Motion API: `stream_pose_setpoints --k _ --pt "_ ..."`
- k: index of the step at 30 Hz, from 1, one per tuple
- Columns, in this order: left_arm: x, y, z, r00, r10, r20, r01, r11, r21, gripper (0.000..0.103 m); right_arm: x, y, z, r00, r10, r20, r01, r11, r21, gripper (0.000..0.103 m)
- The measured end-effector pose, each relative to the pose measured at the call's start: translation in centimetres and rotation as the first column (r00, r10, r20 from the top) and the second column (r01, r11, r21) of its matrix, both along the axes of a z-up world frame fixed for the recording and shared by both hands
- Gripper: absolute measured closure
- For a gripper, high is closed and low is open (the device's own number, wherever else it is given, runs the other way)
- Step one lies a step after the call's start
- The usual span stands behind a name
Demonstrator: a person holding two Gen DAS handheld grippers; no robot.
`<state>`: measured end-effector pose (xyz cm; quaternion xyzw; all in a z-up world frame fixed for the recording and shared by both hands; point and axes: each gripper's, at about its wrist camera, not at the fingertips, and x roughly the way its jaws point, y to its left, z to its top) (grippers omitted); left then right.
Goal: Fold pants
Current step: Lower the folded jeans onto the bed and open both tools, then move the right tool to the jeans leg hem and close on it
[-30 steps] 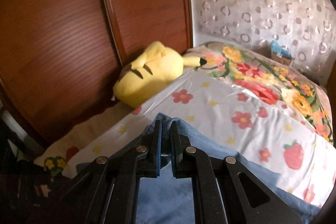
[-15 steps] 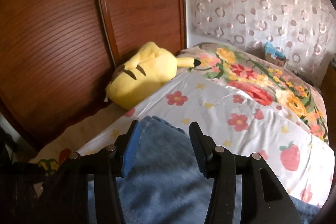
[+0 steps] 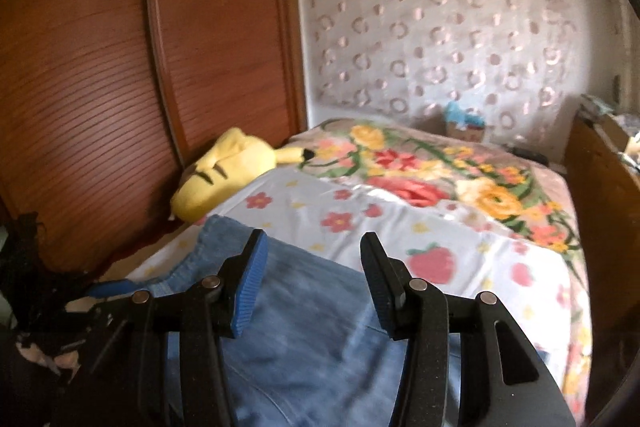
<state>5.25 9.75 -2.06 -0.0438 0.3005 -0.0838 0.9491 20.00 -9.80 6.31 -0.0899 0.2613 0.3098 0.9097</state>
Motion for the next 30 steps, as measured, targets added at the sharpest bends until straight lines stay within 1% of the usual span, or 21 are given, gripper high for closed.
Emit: stream_pose_setpoints --k 3,8,11,13,17,19,21,25,29,30 --pt "0.7 -1.8 0.3 1.000 -0.031 -0.001 0.031 1.000 -0.002 0.081 -1.5 -2.8 1.4 0.999 -0.034 0.033 0.034 0.999 -0.003 0.054" --pt "2.0 -5.0 0.6 0.996 -0.086 -0.014 0.086 0.996 0.016 0.081 -3.5 -7.3 3.2 0.993 -0.091 0.070 0.092 0.996 -0.016 0.054" --pt "2.6 -6.6 0.6 0.993 -0.115 -0.021 0.115 0.993 0.027 0.081 -4.1 -9.7 3.6 0.989 -0.125 0.077 0.127 0.992 -0.020 0.054" --pt "2.9 -7.6 0.5 0.991 -0.132 -0.029 0.133 0.991 0.028 0.081 -4.4 -11.2 3.3 0.987 -0.145 0.072 0.147 0.989 -0.026 0.054" --pt "3.6 -9.4 -0.5 0.984 -0.169 -0.060 0.171 0.985 0.023 0.081 -4.6 -14.2 1.7 0.982 -0.184 0.043 0.186 0.981 -0.054 0.054" --pt "3.7 -10.1 -1.1 0.979 -0.189 -0.074 0.191 0.982 0.012 0.081 -4.7 -15.6 0.2 0.976 -0.216 0.029 0.217 0.973 -0.073 0.054" --pt "3.7 -10.9 -1.8 0.976 -0.197 -0.094 0.200 0.980 0.021 0.081 -5.0 -16.7 -1.0 0.970 -0.244 0.015 0.245 0.966 -0.080 0.054" --pt "3.9 -11.8 -3.1 0.970 -0.206 -0.128 0.211 0.977 0.031 0.081 -5.3 -19.3 -4.0 0.959 -0.279 -0.047 0.275 0.959 -0.076 0.054" --pt "4.3 -12.2 -4.5 0.967 -0.196 -0.164 0.203 0.979 0.024 0.081 -5.8 -20.5 -6.6 0.948 -0.303 -0.096 0.296 0.952 -0.082 0.054" --pt "4.6 -12.4 -5.1 0.963 -0.196 -0.186 0.203 0.979 0.021 0.081 -5.9 -20.8 -7.2 0.945 -0.308 -0.106 0.300 0.950 -0.083 0.052"
